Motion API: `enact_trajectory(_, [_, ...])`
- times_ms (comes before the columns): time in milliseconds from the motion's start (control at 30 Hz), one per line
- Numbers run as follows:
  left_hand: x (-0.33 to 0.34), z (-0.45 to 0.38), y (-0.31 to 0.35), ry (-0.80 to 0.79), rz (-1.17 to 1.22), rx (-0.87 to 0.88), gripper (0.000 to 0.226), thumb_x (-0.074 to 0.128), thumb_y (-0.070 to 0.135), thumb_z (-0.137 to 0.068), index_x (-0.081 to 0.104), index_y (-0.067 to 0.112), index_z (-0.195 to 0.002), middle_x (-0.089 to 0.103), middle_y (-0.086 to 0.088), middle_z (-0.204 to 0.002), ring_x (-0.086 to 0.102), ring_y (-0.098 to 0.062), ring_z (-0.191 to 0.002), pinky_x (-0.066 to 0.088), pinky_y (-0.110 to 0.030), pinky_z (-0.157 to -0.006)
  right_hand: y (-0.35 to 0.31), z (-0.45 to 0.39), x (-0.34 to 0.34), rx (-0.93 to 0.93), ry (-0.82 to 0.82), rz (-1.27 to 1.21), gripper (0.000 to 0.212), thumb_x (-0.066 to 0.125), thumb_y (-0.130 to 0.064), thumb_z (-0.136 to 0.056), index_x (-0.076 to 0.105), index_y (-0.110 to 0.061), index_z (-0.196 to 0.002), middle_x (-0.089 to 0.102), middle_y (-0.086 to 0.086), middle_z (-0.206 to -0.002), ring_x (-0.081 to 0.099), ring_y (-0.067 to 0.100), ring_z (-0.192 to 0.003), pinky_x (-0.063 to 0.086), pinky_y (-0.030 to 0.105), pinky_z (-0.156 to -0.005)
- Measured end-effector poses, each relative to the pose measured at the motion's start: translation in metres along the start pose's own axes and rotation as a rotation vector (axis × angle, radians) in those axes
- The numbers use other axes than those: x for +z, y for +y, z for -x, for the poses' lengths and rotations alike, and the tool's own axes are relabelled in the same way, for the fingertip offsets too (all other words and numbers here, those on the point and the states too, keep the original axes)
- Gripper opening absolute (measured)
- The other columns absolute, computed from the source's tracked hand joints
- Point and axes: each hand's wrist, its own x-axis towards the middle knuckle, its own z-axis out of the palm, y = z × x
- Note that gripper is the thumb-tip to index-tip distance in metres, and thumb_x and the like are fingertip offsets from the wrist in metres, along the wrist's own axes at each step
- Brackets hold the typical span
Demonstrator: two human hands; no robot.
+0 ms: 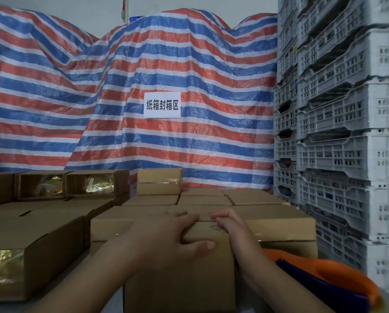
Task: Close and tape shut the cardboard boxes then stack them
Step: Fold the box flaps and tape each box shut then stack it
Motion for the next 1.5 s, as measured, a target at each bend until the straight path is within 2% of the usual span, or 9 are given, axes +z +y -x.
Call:
enact_trajectory(133, [-0.003, 0.004, 0.001, -0.028, 0.033, 0.001, 0.085, 0.028, 0.086, -0.078, 0.015, 0.046, -0.152, 0.023, 0.016, -0.159, 0.03, -0.01, -0.14, 0.029, -0.032, -0.104, 0.001, 0.0, 0.001, -0.053, -0.007, 0.116, 0.024, 0.052, -0.024, -0.102, 0.07, -0.033, -0.089, 0.065, 0.002, -0.11, 0.061, 0.024, -0.104, 0.053, 0.044, -0.09])
enact_trajectory(400, [-0.009, 0.007, 0.003, -0.073, 0.061, -0.021, 0.081, 0.032, 0.081, -0.084, 0.013, 0.044, -0.153, 0.014, 0.014, -0.163, 0.021, -0.013, -0.146, 0.022, -0.038, -0.114, -0.026, 0.02, -0.034, -0.388, 0.0, 0.721, 0.019, 0.044, -0.051, -0.1, 0.058, -0.038, -0.1, 0.061, -0.016, -0.1, 0.057, -0.006, -0.088, 0.042, 0.019, -0.071])
enact_trajectory(500, [-0.009, 0.008, 0.002, -0.072, 0.075, -0.012, 0.082, 0.032, 0.081, -0.084, 0.014, 0.042, -0.154, 0.016, 0.014, -0.162, 0.021, -0.013, -0.146, 0.022, -0.036, -0.113, -0.032, 0.033, -0.065, -0.445, 0.124, 1.184, 0.022, 0.041, -0.057, -0.099, 0.051, -0.037, -0.1, 0.055, -0.014, -0.1, 0.056, 0.004, -0.09, 0.043, 0.026, -0.07])
enact_trajectory(600, [-0.007, 0.007, 0.002, -0.066, 0.071, -0.004, 0.082, 0.031, 0.081, -0.084, 0.013, 0.041, -0.154, 0.017, 0.013, -0.162, 0.022, -0.012, -0.145, 0.022, -0.035, -0.113, -0.022, 0.049, -0.098, -0.263, 0.224, 1.427, 0.035, 0.035, -0.066, -0.096, 0.04, -0.031, -0.098, 0.049, -0.007, -0.101, 0.054, 0.014, -0.09, 0.041, 0.032, -0.071])
enact_trajectory(767, [-0.005, 0.007, 0.001, -0.071, 0.076, 0.004, 0.081, 0.03, 0.08, -0.085, 0.014, 0.041, -0.154, 0.019, 0.011, -0.162, 0.024, -0.013, -0.144, 0.024, -0.037, -0.113, -0.003, 0.068, -0.118, -0.135, 0.388, 1.434, 0.061, 0.028, -0.082, -0.086, 0.036, -0.039, -0.129, 0.062, -0.013, -0.111, 0.064, 0.005, -0.097, 0.047, 0.023, -0.067])
enact_trajectory(900, [-0.004, 0.007, 0.001, -0.057, 0.063, -0.007, 0.083, 0.03, 0.082, -0.083, 0.014, 0.041, -0.154, 0.018, 0.013, -0.162, 0.023, -0.012, -0.144, 0.023, -0.037, -0.113, -0.002, 0.066, -0.118, -0.066, 0.38, 1.461, 0.057, 0.027, -0.083, -0.085, 0.049, -0.033, -0.099, 0.049, -0.011, -0.078, 0.065, 0.012, -0.087, 0.045, 0.028, -0.066])
enact_trajectory(1000, [-0.003, 0.009, 0.001, -0.045, 0.052, -0.003, 0.083, 0.029, 0.083, -0.082, 0.014, 0.042, -0.153, 0.017, 0.013, -0.162, 0.021, -0.012, -0.145, 0.022, -0.037, -0.113, -0.003, 0.063, -0.116, -0.038, 0.338, 1.534, 0.062, 0.023, -0.084, -0.086, 0.055, -0.031, -0.084, 0.049, -0.01, -0.078, 0.061, 0.013, -0.084, 0.043, 0.029, -0.066])
enact_trajectory(1200, [-0.001, 0.008, 0.001, -0.041, 0.081, -0.001, 0.086, 0.029, 0.084, -0.08, 0.016, 0.041, -0.154, 0.02, 0.012, -0.161, 0.024, -0.013, -0.145, 0.024, -0.038, -0.113, -0.001, 0.065, -0.11, -0.015, 0.334, 1.68, 0.064, 0.019, -0.08, -0.091, 0.062, -0.032, -0.092, 0.065, -0.011, -0.097, 0.064, 0.006, -0.088, 0.036, 0.026, -0.059])
enact_trajectory(1500, [-0.005, 0.011, 0.004, -0.041, 0.115, -0.027, 0.098, 0.014, 0.089, -0.067, 0.016, 0.042, -0.153, 0.018, 0.012, -0.162, 0.02, -0.015, -0.147, 0.02, -0.042, -0.115, 0.007, 0.064, -0.116, -0.149, 0.382, 1.658, 0.072, 0.024, -0.095, -0.073, 0.057, -0.032, -0.079, 0.054, -0.012, -0.074, 0.05, 0.002, -0.063, 0.032, 0.02, -0.05])
